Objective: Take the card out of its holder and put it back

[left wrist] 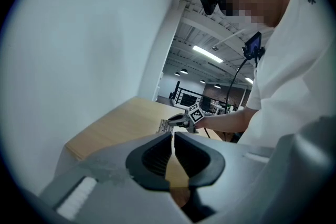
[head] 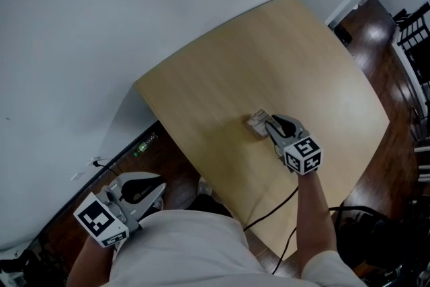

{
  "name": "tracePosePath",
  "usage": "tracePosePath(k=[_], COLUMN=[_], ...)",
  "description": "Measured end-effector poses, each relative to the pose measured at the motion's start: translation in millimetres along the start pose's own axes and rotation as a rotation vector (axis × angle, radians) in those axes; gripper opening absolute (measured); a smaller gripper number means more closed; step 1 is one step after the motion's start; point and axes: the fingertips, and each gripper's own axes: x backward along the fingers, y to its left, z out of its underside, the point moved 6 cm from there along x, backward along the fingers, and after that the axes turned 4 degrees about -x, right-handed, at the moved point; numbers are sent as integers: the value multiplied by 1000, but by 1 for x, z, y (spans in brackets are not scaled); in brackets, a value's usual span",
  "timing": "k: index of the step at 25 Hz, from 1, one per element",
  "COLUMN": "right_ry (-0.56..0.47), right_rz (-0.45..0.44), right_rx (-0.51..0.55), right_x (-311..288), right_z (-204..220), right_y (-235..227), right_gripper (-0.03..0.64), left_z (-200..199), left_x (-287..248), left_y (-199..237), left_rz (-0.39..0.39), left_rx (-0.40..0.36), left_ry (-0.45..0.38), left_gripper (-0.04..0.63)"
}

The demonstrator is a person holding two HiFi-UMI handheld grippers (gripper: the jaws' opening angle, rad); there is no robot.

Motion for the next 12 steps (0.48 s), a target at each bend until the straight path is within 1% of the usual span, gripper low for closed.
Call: tracePosePath(k=[4,7,9,12], right_ry=[-56,-93,-110,-116], right_rz=[114,204,244,289], right_rx=[17,25,24,14], right_x=[12,33,49,68], right_z=[-16,-28,-34,-38], right_y=[10,29,53,104], right_gripper=[117,124,129,130], left_z=[4,7,9,15], left_x=[17,31,44,72], left_y=[4,5,4,4], left_rz=[21,54,80,115], left_rx=[-21,-47,-66,-96], left_ry=[-10,-27,-37,-48], left_gripper=[25,25,25,25])
